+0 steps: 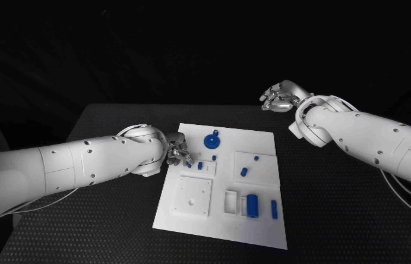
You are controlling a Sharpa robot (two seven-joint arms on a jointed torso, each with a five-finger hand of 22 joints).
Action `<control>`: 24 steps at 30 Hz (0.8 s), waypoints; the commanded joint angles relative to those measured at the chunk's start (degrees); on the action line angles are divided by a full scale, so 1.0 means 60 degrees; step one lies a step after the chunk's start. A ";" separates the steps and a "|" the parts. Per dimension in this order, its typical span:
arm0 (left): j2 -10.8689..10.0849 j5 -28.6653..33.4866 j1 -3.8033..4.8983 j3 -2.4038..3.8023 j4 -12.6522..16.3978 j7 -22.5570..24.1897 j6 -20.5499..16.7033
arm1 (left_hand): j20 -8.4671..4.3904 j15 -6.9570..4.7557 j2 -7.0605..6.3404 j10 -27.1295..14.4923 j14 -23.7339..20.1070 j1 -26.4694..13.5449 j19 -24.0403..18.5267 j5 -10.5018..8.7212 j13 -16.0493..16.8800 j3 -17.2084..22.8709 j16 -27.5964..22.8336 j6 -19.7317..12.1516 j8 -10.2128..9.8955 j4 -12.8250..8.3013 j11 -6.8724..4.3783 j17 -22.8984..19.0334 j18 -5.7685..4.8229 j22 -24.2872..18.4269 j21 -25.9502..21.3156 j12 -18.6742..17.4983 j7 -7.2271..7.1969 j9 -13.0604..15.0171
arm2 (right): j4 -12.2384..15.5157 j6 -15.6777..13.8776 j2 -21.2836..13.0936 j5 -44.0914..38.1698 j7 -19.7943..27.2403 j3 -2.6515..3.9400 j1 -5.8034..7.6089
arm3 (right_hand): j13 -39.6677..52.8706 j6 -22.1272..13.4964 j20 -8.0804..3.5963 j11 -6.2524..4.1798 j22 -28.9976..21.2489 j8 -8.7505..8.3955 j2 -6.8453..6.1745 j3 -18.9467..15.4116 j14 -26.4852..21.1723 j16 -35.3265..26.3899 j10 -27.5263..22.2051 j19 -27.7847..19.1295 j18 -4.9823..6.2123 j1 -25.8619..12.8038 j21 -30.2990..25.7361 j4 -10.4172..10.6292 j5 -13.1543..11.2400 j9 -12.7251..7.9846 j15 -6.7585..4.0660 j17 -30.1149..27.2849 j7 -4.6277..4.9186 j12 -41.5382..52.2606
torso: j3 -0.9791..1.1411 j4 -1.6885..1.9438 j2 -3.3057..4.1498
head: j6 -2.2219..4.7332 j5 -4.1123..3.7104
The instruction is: Assemble the parts on the task board
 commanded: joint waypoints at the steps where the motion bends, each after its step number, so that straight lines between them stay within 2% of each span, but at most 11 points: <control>1: 0.0019 -0.0015 -0.0003 0.0005 0.0030 0.0017 0.0256 | -0.0720 -0.0091 0.0040 0.0383 0.0019 0.0106 0.0057 0.0059 0.0015 0.0258 -0.0058 0.0255 -0.0009 -0.0214 -0.0450 -0.0003 0.0162 0.0011 -0.0043 -0.0030 -0.0202 0.0010 | 0.0013 0.0095 0.0009 -0.0015 0.0065 0.0004 -0.0002 | -0.0008 -0.0061 0.0042 0.0047 0.0209 0.0043 -0.0001 -0.0063 -0.0077 0.0046 0.0011 -0.0040 -0.0004 -0.0084 -0.0037 -0.0007 0.0054 -0.0010 -0.0010 -0.0017 0.0025 0.0058 | 0.0003 0.0003 0.0000 | 0.0018 0.0017; 24: 0.0016 -0.0164 -0.0010 0.0005 -0.0009 -0.0013 0.0196 | -0.0716 -0.0086 0.0040 0.0384 0.0019 0.0107 0.0056 0.0054 0.0025 0.0257 -0.0072 0.0264 -0.0037 -0.0219 -0.0447 0.0000 0.0159 0.0017 -0.0054 -0.0047 -0.0199 0.0012 | 0.0008 0.0118 0.0025 -0.0015 0.0067 0.0004 -0.0002 | -0.0020 -0.0066 0.0043 0.0048 0.0208 0.0044 0.0004 -0.0070 -0.0082 0.0054 0.0007 -0.0043 -0.0004 -0.0084 -0.0038 -0.0010 0.0054 -0.0015 -0.0010 -0.0031 0.0027 0.0064 | 0.0003 0.0002 0.0002 | 0.0018 0.0091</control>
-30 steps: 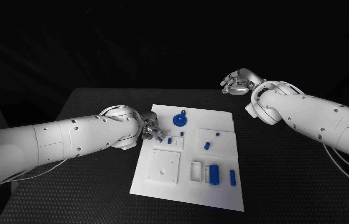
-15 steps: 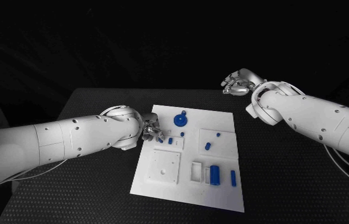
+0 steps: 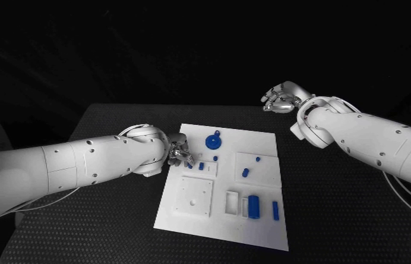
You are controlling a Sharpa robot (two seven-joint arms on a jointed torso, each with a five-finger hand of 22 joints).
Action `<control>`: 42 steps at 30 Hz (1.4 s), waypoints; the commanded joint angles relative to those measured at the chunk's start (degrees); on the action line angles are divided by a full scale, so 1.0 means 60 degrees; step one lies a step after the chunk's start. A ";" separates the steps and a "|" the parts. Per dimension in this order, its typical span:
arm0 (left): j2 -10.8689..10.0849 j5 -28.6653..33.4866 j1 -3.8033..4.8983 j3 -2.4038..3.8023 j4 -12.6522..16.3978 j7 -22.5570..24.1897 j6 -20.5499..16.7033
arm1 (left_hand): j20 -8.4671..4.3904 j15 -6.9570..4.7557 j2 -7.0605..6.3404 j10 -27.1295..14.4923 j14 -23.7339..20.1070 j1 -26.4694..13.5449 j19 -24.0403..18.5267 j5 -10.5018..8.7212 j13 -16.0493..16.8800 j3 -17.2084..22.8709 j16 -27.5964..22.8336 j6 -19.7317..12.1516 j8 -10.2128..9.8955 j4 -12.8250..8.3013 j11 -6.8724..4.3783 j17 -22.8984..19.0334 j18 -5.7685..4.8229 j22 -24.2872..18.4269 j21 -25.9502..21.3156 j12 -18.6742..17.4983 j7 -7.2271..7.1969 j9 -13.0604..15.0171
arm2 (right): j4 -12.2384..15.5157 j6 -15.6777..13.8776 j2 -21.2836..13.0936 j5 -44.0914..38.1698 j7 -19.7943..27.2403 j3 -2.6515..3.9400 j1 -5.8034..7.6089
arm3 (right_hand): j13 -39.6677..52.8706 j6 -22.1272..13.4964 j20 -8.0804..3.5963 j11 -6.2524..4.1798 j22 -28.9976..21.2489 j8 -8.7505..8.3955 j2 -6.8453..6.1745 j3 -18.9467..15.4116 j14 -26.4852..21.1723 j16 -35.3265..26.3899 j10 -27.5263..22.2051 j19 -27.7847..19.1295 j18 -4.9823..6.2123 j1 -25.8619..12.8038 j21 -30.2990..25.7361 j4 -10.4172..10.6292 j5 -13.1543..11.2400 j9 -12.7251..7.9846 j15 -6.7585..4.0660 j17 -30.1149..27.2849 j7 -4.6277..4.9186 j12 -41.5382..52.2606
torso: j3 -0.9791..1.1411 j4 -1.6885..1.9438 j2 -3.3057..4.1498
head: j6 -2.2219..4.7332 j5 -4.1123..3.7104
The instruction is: Assemble the parts on the task board
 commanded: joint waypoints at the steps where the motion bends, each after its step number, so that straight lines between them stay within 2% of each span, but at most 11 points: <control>1: 0.0013 -0.0156 -0.0014 -0.0003 -0.0006 -0.0006 0.0047 | -0.0716 -0.0055 0.0039 0.0359 0.0007 0.0107 0.0056 0.0026 0.0017 0.0269 -0.0034 0.0245 0.0034 -0.0207 -0.0409 0.0000 0.0166 0.0010 -0.0054 -0.0048 -0.0180 0.0013 | 0.0010 0.0098 0.0010 -0.0017 0.0073 0.0004 -0.0002 | -0.0012 -0.0045 0.0043 0.0048 0.0208 0.0045 0.0005 -0.0070 -0.0082 0.0055 0.0007 -0.0043 -0.0004 -0.0085 -0.0038 -0.0009 0.0054 -0.0016 -0.0010 -0.0015 0.0005 0.0064 | 0.0003 -0.0005 0.0002 | -0.0006 0.0009; 9: 0.0014 -0.0228 -0.0015 -0.0003 -0.0041 0.0003 0.0011 | -0.0716 -0.0054 0.0035 0.0359 0.0010 0.0113 0.0058 0.0024 0.0020 0.0271 -0.0038 0.0248 0.0024 -0.0210 -0.0409 0.0001 0.0167 0.0012 -0.0057 -0.0055 -0.0180 0.0015 | 0.0009 0.0096 0.0002 -0.0017 0.0070 0.0004 -0.0002 | -0.0016 -0.0044 0.0044 0.0048 0.0208 0.0047 0.0011 -0.0073 -0.0084 0.0059 0.0007 -0.0043 -0.0005 -0.0088 -0.0038 -0.0007 0.0055 -0.0017 -0.0010 -0.0020 0.0005 0.0067 | 0.0006 -0.0014 0.0002 | 0.0014 0.0024; 31: 0.0143 -0.0230 -0.0017 -0.0003 -0.0021 -0.0059 0.0595 | -0.0712 -0.0047 0.0030 0.0367 0.0017 0.0134 0.0057 0.0025 0.0032 0.0277 -0.0046 0.0263 -0.0003 -0.0227 -0.0411 0.0007 0.0166 0.0022 -0.0065 -0.0070 -0.0181 0.0020 | 0.0034 0.0122 0.0015 -0.0017 0.0069 0.0003 -0.0003 | -0.0027 -0.0046 0.0044 0.0049 0.0208 0.0050 0.0012 -0.0080 -0.0088 0.0068 0.0005 -0.0046 -0.0005 -0.0093 -0.0038 -0.0008 0.0058 -0.0022 -0.0009 -0.0034 0.0005 0.0073 | 0.0010 -0.0017 0.0005 | -0.0048 -0.0003; 36: 0.0263 -0.0351 -0.0017 -0.0003 -0.0117 -0.0217 0.0777 | -0.0711 -0.0044 0.0032 0.0369 0.0019 0.0141 0.0056 0.0027 0.0036 0.0278 -0.0047 0.0267 -0.0010 -0.0234 -0.0411 0.0010 0.0166 0.0025 -0.0066 -0.0073 -0.0182 0.0022 | 0.0042 0.0119 0.0018 -0.0017 0.0071 0.0003 -0.0003 | -0.0029 -0.0046 0.0044 0.0049 0.0208 0.0051 0.0013 -0.0081 -0.0090 0.0070 0.0005 -0.0046 -0.0005 -0.0093 -0.0038 -0.0008 0.0059 -0.0023 -0.0009 -0.0037 0.0005 0.0075 | 0.0014 -0.0013 0.0008 | -0.0049 0.0005; 42: 0.0404 -0.0376 -0.0023 -0.0002 -0.0262 -0.0269 0.0807 | -0.0709 -0.0042 0.0038 0.0370 0.0020 0.0142 0.0056 0.0027 0.0038 0.0278 -0.0048 0.0269 -0.0016 -0.0236 -0.0411 0.0011 0.0165 0.0028 -0.0067 -0.0076 -0.0181 0.0023 | 0.0036 0.0125 0.0034 -0.0017 0.0072 0.0003 -0.0003 | -0.0032 -0.0046 0.0044 0.0049 0.0208 0.0052 0.0014 -0.0082 -0.0090 0.0072 0.0005 -0.0047 -0.0005 -0.0093 -0.0039 -0.0008 0.0059 -0.0024 -0.0009 -0.0040 0.0005 0.0077 | 0.0012 -0.0035 0.0012 | -0.0048 0.0004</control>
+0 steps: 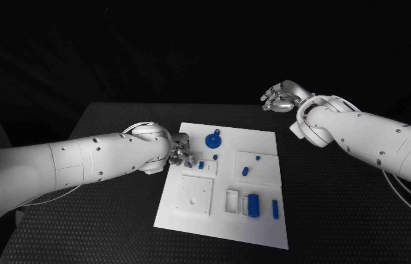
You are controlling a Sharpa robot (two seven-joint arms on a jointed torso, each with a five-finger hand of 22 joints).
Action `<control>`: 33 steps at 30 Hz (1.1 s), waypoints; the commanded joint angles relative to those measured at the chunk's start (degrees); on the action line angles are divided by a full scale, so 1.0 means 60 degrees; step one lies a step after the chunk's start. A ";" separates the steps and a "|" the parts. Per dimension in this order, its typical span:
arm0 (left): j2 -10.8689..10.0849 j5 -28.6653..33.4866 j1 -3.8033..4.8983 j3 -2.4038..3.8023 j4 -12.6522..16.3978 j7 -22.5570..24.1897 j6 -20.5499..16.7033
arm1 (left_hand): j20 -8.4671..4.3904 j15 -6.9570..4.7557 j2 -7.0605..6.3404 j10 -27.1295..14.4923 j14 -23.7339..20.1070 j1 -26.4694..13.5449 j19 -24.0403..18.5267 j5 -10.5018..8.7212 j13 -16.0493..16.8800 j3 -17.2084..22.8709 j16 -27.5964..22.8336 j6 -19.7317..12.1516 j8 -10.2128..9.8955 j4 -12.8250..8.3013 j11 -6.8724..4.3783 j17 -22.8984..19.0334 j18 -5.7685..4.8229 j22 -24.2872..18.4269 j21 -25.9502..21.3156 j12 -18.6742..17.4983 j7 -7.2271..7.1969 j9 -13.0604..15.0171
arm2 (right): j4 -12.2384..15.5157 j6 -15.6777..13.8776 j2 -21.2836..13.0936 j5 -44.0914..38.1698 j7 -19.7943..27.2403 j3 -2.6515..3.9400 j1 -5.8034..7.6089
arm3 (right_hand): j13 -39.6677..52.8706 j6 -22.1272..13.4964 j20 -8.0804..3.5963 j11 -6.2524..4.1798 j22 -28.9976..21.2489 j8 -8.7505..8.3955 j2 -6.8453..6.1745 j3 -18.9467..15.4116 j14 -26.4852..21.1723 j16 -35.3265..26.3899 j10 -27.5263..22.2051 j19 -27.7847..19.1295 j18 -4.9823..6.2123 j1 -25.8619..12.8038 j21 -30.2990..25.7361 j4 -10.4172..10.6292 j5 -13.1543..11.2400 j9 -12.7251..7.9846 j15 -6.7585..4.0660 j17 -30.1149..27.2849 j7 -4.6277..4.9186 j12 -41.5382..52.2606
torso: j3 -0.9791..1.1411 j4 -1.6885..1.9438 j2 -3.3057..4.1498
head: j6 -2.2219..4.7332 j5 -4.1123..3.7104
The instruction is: Assemble the parts on the task board
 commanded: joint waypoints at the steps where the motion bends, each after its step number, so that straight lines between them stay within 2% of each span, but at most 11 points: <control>1: 0.0104 -0.0063 -0.0036 -0.0012 -0.0022 -0.0038 0.0329 | -0.0709 -0.0055 0.0039 0.0262 -0.0010 0.0142 0.0056 0.0055 0.0015 0.0267 -0.0048 0.0181 -0.0038 -0.0246 -0.0347 0.0011 0.0169 0.0013 -0.0030 -0.0041 -0.0102 -0.0010 | 0.0010 0.0105 0.0012 -0.0018 0.0071 0.0004 -0.0002 | -0.0015 -0.0068 0.0044 0.0049 0.0207 0.0052 0.0015 -0.0056 -0.0091 0.0036 0.0005 -0.0047 -0.0005 -0.0093 -0.0039 0.0019 0.0059 -0.0010 -0.0009 -0.0011 0.0027 0.0040 | 0.0001 -0.0020 0.0006 | 0.0005 -0.0004; 10: 0.0247 -0.0301 -0.0075 -0.0011 -0.0216 -0.0098 0.0386 | -0.0698 -0.0049 0.0099 0.0258 -0.0012 0.0111 0.0062 -0.0008 0.0025 0.0253 -0.0068 0.0163 -0.0094 -0.0210 -0.0339 0.0017 0.0164 0.0027 -0.0041 -0.0077 -0.0091 -0.0004 | 0.0014 0.0101 0.0010 -0.0018 0.0074 0.0004 -0.0002 | -0.0019 -0.0068 0.0045 0.0049 0.0207 0.0053 0.0015 -0.0059 -0.0093 0.0040 0.0005 -0.0047 -0.0005 -0.0098 -0.0039 0.0021 0.0060 -0.0012 -0.0008 -0.0016 0.0028 0.0042 | 0.0003 0.0005 0.0002 | -0.0024 -0.0043; 18: 0.0244 -0.0326 -0.0079 -0.0010 -0.0269 -0.0245 0.1173 | -0.0690 -0.0047 0.0156 0.0255 -0.0032 0.0088 0.0043 -0.0262 0.0060 0.0245 -0.0107 0.0091 -0.0236 -0.0141 -0.0304 0.0037 0.0163 0.0056 -0.0082 -0.0139 -0.0053 0.0005 | 0.0028 0.0094 0.0000 -0.0018 0.0074 0.0004 -0.0002 | -0.0023 -0.0069 0.0046 0.0049 0.0207 0.0054 0.0013 -0.0062 -0.0095 0.0042 0.0004 -0.0049 -0.0005 -0.0101 -0.0040 0.0022 0.0061 -0.0014 -0.0008 -0.0021 0.0028 0.0044 | -0.0004 0.0005 -0.0005 | -0.0048 -0.0056; 22: 0.0217 -0.0276 -0.0079 -0.0010 -0.0264 -0.0254 0.1164 | -0.0672 -0.0036 0.0142 0.0203 -0.0115 -0.0045 -0.0020 -0.0326 0.0102 0.0200 -0.0150 0.0048 -0.0340 0.0017 -0.0245 0.0052 0.0141 0.0077 -0.0139 -0.0178 -0.0005 0.0012 | 0.0028 0.0088 -0.0002 -0.0018 0.0075 0.0004 -0.0002 | -0.0024 -0.0070 0.0046 0.0049 0.0207 0.0054 0.0012 -0.0064 -0.0096 0.0044 0.0003 -0.0049 -0.0006 -0.0103 -0.0040 0.0023 0.0061 -0.0015 -0.0008 -0.0023 0.0028 0.0045 | -0.0004 0.0014 -0.0010 | -0.0052 -0.0071; 25: 0.0191 -0.0240 -0.0079 -0.0008 -0.0268 -0.0254 0.1041 | -0.0661 -0.0022 -0.0109 0.0139 -0.0192 -0.0447 -0.0077 -0.0426 0.0145 0.0027 -0.0194 0.0013 -0.0445 0.0314 -0.0206 0.0067 0.0123 0.0096 -0.0204 -0.0226 0.0031 0.0018 | 0.0020 0.0085 -0.0002 -0.0018 0.0078 0.0004 -0.0002 | -0.0025 -0.0071 0.0046 0.0050 0.0207 0.0054 0.0010 -0.0065 -0.0096 0.0044 0.0003 -0.0050 -0.0006 -0.0105 -0.0040 0.0023 0.0061 -0.0015 -0.0007 -0.0024 0.0028 0.0045 | -0.0012 0.0016 -0.0010 | -0.0050 -0.0082; 27: 0.0176 -0.0236 -0.0080 -0.0008 -0.0270 -0.0242 0.0917 | -0.0666 -0.0025 -0.0170 0.0124 -0.0204 -0.0531 -0.0085 -0.0487 0.0159 0.0003 -0.0204 0.0003 -0.0472 0.0380 -0.0204 0.0071 0.0126 0.0102 -0.0219 -0.0238 0.0035 0.0022 | 0.0019 0.0088 -0.0005 -0.0018 0.0078 0.0004 -0.0002 | -0.0026 -0.0071 0.0046 0.0050 0.0207 0.0054 0.0009 -0.0065 -0.0097 0.0044 0.0003 -0.0050 -0.0006 -0.0105 -0.0040 0.0023 0.0061 -0.0016 -0.0007 -0.0024 0.0028 0.0045 | -0.0015 0.0017 -0.0008 | -0.0045 -0.0088; 28: 0.0170 -0.0231 -0.0080 -0.0007 -0.0272 -0.0241 0.0806 | -0.0667 -0.0026 -0.0346 0.0072 -0.0251 -0.0758 -0.0116 -0.0855 0.0174 -0.0081 -0.0239 -0.0037 -0.0521 0.0533 -0.0187 0.0068 0.0125 0.0101 -0.0261 -0.0271 0.0045 0.0025 | 0.0019 0.0085 -0.0010 -0.0018 0.0076 0.0004 -0.0002 | -0.0026 -0.0071 0.0046 0.0050 0.0207 0.0054 0.0009 -0.0066 -0.0097 0.0044 0.0003 -0.0050 -0.0006 -0.0106 -0.0040 0.0023 0.0061 -0.0016 -0.0007 -0.0025 0.0028 0.0045 | -0.0016 0.0017 -0.0008 | -0.0042 -0.0089; 29: 0.0164 -0.0228 -0.0081 -0.0007 -0.0277 -0.0230 0.0757 | -0.0672 -0.0031 -0.0399 0.0064 -0.0258 -0.0812 -0.0122 -0.0910 0.0187 -0.0076 -0.0246 -0.0035 -0.0534 0.0591 -0.0190 0.0071 0.0129 0.0104 -0.0276 -0.0277 0.0048 0.0032 | 0.0019 0.0082 -0.0010 -0.0018 0.0076 0.0004 -0.0002 | -0.0026 -0.0071 0.0047 0.0050 0.0207 0.0054 0.0008 -0.0066 -0.0097 0.0045 0.0002 -0.0050 -0.0006 -0.0107 -0.0040 0.0023 0.0061 -0.0016 -0.0007 -0.0025 0.0028 0.0045 | -0.0016 0.0017 -0.0007 | -0.0042 -0.0089; 30: 0.0162 -0.0228 -0.0082 -0.0007 -0.0293 -0.0269 0.0679 | -0.0676 -0.0035 -0.0614 0.0023 -0.0290 -0.1131 -0.0138 -0.1162 0.0220 -0.0135 -0.0276 -0.0063 -0.0588 0.0868 -0.0179 0.0073 0.0126 0.0108 -0.0320 -0.0303 0.0058 0.0043 | 0.0014 0.0077 -0.0009 -0.0018 0.0077 0.0004 -0.0002 | -0.0027 -0.0072 0.0047 0.0050 0.0207 0.0054 0.0007 -0.0067 -0.0098 0.0045 0.0002 -0.0051 -0.0006 -0.0108 -0.0040 0.0023 0.0062 -0.0016 -0.0007 -0.0026 0.0029 0.0045 | -0.0012 0.0014 -0.0004 | -0.0042 -0.0088; 32: 0.0167 -0.0233 -0.0082 -0.0007 -0.0316 -0.0298 0.0587 | -0.0691 -0.0047 -0.0829 -0.0009 -0.0315 -0.1332 -0.0149 -0.1279 0.0260 -0.0125 -0.0298 -0.0077 -0.0629 0.1066 -0.0177 0.0079 0.0134 0.0121 -0.0355 -0.0318 0.0062 0.0064 | 0.0012 0.0083 -0.0009 -0.0018 0.0078 0.0004 -0.0002 | -0.0028 -0.0073 0.0047 0.0050 0.0207 0.0054 0.0006 -0.0067 -0.0098 0.0045 0.0001 -0.0051 -0.0006 -0.0108 -0.0041 0.0023 0.0062 -0.0017 -0.0007 -0.0026 0.0029 0.0045 | -0.0013 0.0014 -0.0006 | -0.0034 -0.0095; 33: 0.0170 -0.0233 -0.0082 -0.0006 -0.0330 -0.0279 0.0542 | -0.0711 -0.0071 -0.1119 -0.0051 -0.0319 -0.1643 -0.0132 -0.1303 0.0315 -0.0082 -0.0299 -0.0115 -0.0687 0.1427 -0.0195 0.0097 0.0142 0.0136 -0.0385 -0.0324 0.0047 0.0086 | 0.0012 0.0086 -0.0009 -0.0018 0.0078 0.0004 -0.0003 | -0.0028 -0.0074 0.0047 0.0050 0.0207 0.0054 0.0006 -0.0067 -0.0099 0.0045 0.0001 -0.0052 -0.0006 -0.0108 -0.0041 0.0023 0.0062 -0.0017 -0.0007 -0.0027 0.0029 0.0045 | -0.0013 0.0014 -0.0008 | -0.0034 -0.0101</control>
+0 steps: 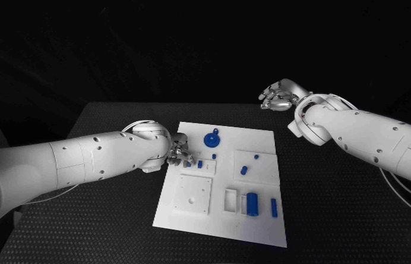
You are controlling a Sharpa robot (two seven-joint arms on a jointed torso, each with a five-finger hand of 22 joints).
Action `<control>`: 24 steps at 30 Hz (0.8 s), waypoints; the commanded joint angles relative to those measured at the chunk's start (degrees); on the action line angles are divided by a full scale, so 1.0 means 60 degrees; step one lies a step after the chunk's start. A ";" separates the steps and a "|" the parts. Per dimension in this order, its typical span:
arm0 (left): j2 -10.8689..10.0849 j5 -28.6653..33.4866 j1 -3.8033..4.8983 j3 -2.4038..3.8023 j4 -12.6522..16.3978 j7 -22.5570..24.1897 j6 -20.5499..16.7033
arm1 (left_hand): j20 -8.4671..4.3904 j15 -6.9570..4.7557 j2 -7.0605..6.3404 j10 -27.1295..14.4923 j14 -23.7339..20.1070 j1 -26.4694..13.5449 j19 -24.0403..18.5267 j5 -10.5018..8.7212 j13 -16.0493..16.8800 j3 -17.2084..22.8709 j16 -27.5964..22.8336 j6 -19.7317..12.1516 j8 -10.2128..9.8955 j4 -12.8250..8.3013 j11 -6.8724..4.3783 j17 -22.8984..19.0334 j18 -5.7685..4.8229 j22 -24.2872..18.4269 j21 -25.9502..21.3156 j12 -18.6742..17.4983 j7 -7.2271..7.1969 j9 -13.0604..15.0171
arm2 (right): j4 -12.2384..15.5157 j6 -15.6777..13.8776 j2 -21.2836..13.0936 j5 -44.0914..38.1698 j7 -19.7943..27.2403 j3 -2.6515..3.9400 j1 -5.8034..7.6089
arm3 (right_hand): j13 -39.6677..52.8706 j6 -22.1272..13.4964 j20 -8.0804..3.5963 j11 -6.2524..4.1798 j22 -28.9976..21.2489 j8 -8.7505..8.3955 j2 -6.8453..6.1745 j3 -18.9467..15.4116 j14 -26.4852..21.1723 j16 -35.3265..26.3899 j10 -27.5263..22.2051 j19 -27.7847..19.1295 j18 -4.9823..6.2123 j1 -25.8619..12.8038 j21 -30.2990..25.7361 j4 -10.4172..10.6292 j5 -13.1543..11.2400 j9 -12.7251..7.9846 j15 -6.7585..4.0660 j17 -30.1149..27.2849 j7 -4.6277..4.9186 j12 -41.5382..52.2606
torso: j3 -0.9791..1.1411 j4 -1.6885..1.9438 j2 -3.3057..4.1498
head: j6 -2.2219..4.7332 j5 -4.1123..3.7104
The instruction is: Assemble the parts on the task board
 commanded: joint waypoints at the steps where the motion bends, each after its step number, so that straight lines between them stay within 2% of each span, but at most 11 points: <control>1: 0.0001 -0.0023 -0.0048 -0.0023 -0.0032 -0.0161 -0.0133 | -0.0736 -0.0001 -0.0482 -0.0043 -0.0004 -0.0585 -0.0033 -0.0122 0.0092 0.0029 -0.0023 -0.0148 -0.0149 0.0521 0.0068 0.0040 0.0120 0.0042 -0.0054 -0.0034 -0.0015 0.0041 | 0.0007 0.0078 0.0002 -0.0019 0.0075 0.0002 -0.0003 | -0.0012 -0.0051 0.0047 0.0037 0.0207 0.0053 0.0007 -0.0039 -0.0071 0.0046 0.0014 -0.0052 -0.0005 -0.0107 -0.0041 -0.0005 0.0063 -0.0010 0.0009 -0.0011 0.0006 0.0046 | -0.0003 -0.0002 -0.0003 | 0.0007 -0.0015; 8: -0.0049 -0.0031 -0.0049 -0.0020 -0.0027 -0.0135 -0.0478 | -0.0762 -0.0024 -0.0628 -0.0094 -0.0046 -0.0702 -0.0040 -0.0142 0.0168 0.0158 -0.0004 -0.0171 -0.0188 0.0793 0.0072 0.0078 0.0117 0.0102 -0.0072 -0.0010 -0.0008 0.0099 | 0.0001 0.0079 -0.0006 -0.0019 0.0078 0.0002 -0.0011 | -0.0015 -0.0053 0.0046 0.0037 0.0207 0.0053 0.0008 -0.0038 -0.0073 0.0047 0.0012 -0.0054 -0.0004 -0.0104 -0.0042 -0.0007 0.0065 -0.0011 0.0009 -0.0015 0.0007 0.0046 | -0.0003 0.0000 0.0002 | 0.0015 -0.0039; 11: -0.0079 -0.0044 -0.0046 -0.0018 -0.0034 -0.0161 -0.0411 | -0.0774 -0.0034 -0.0752 -0.0122 -0.0066 -0.0741 -0.0038 -0.0150 0.0197 0.0230 -0.0002 -0.0186 -0.0207 0.0951 0.0074 0.0091 0.0113 0.0129 -0.0083 -0.0012 -0.0001 0.0131 | -0.0003 0.0075 -0.0004 -0.0019 0.0078 0.0002 -0.0013 | -0.0016 -0.0054 0.0046 0.0037 0.0207 0.0053 0.0009 -0.0037 -0.0074 0.0048 0.0011 -0.0054 -0.0004 -0.0103 -0.0042 -0.0008 0.0066 -0.0012 0.0010 -0.0016 0.0007 0.0047 | 0.0003 -0.0003 -0.0004 | 0.0019 -0.0030; 20: -0.0213 -0.0045 -0.0030 -0.0010 -0.0030 -0.0199 -0.0462 | -0.0785 -0.0045 -0.0847 -0.0134 -0.0076 -0.0757 -0.0033 -0.0163 0.0232 0.0303 0.0009 -0.0183 -0.0216 0.1121 0.0075 0.0108 0.0106 0.0163 -0.0091 -0.0004 0.0000 0.0174 | -0.0012 0.0085 -0.0014 -0.0019 0.0079 0.0002 -0.0024 | -0.0020 -0.0056 0.0046 0.0038 0.0207 0.0053 0.0010 -0.0038 -0.0076 0.0051 0.0010 -0.0055 -0.0004 -0.0102 -0.0043 -0.0009 0.0068 -0.0014 0.0010 -0.0021 0.0008 0.0049 | 0.0010 -0.0008 0.0001 | 0.0044 -0.0047; 22: -0.0247 -0.0030 -0.0010 -0.0003 0.0020 -0.0148 -0.0623 | -0.0792 -0.0050 -0.0918 -0.0136 -0.0079 -0.0769 -0.0028 -0.0180 0.0251 0.0343 0.0015 -0.0184 -0.0222 0.1233 0.0078 0.0117 0.0103 0.0179 -0.0097 0.0001 -0.0004 0.0196 | -0.0011 0.0070 -0.0025 -0.0019 0.0081 0.0002 -0.0028 | -0.0021 -0.0056 0.0047 0.0038 0.0207 0.0054 0.0010 -0.0038 -0.0076 0.0051 0.0010 -0.0056 -0.0004 -0.0104 -0.0043 -0.0008 0.0068 -0.0014 0.0010 -0.0022 0.0008 0.0050 | 0.0009 -0.0003 -0.0001 | 0.0062 -0.0057; 24: -0.0296 0.0108 0.0039 0.0064 0.0090 0.0036 -0.1047 | -0.0802 -0.0059 -0.1051 -0.0158 -0.0097 -0.0747 -0.0023 -0.0212 0.0272 0.0431 0.0008 -0.0200 -0.0239 0.1411 0.0085 0.0123 0.0101 0.0203 -0.0109 -0.0007 0.0003 0.0230 | -0.0020 0.0068 -0.0027 -0.0019 0.0083 0.0002 -0.0032 | -0.0022 -0.0057 0.0047 0.0038 0.0207 0.0054 0.0010 -0.0039 -0.0077 0.0052 0.0010 -0.0056 -0.0004 -0.0105 -0.0043 -0.0008 0.0068 -0.0015 0.0010 -0.0023 0.0009 0.0050 | 0.0004 0.0002 -0.0003 | 0.0082 -0.0078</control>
